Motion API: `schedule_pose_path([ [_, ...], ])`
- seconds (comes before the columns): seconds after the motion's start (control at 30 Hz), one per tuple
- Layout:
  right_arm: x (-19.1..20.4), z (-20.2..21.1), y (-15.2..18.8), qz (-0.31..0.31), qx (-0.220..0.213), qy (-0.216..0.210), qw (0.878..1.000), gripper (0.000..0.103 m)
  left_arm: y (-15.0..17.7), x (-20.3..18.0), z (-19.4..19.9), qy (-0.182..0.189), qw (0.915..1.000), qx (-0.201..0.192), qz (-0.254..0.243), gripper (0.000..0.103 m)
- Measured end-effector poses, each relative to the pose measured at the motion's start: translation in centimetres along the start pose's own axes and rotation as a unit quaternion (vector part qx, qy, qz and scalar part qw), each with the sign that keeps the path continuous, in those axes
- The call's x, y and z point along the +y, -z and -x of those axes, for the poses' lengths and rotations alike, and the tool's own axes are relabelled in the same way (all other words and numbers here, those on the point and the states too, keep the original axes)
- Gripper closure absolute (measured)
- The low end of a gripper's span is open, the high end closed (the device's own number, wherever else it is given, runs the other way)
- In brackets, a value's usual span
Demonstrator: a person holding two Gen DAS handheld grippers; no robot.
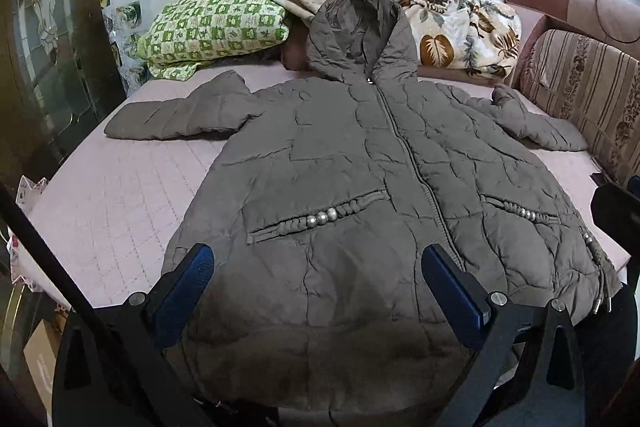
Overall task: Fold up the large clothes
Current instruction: 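Move the right tool toward the sleeve cuff beside the sofa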
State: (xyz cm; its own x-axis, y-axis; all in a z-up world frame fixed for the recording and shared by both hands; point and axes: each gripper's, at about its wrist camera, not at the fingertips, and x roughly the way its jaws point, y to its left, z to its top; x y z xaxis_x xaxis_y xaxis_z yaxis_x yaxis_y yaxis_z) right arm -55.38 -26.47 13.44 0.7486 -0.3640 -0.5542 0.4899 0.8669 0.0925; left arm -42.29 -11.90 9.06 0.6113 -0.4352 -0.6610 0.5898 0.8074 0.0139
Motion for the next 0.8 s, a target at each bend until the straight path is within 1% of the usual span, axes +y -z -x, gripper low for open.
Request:
schedule_pose_path([
  [0.13,0.1,-0.2,0.0,0.003,0.003,-0.001,1.000,0.001,0.0,0.1,-0.1,-0.003,1.0000,0.000,0.002,0.000],
  [0.37,-0.2,-0.8,0.2,-0.001,0.018,-0.004,1.000,0.000,-0.1,-0.2,-0.7,-0.005,0.9999,0.013,-0.007,0.000],
  [0.8,-0.2,-1.1,0.3,-0.001,0.028,-0.012,1.000,0.001,-0.1,-0.2,-0.7,-0.005,0.9999,0.012,-0.006,0.000],
])
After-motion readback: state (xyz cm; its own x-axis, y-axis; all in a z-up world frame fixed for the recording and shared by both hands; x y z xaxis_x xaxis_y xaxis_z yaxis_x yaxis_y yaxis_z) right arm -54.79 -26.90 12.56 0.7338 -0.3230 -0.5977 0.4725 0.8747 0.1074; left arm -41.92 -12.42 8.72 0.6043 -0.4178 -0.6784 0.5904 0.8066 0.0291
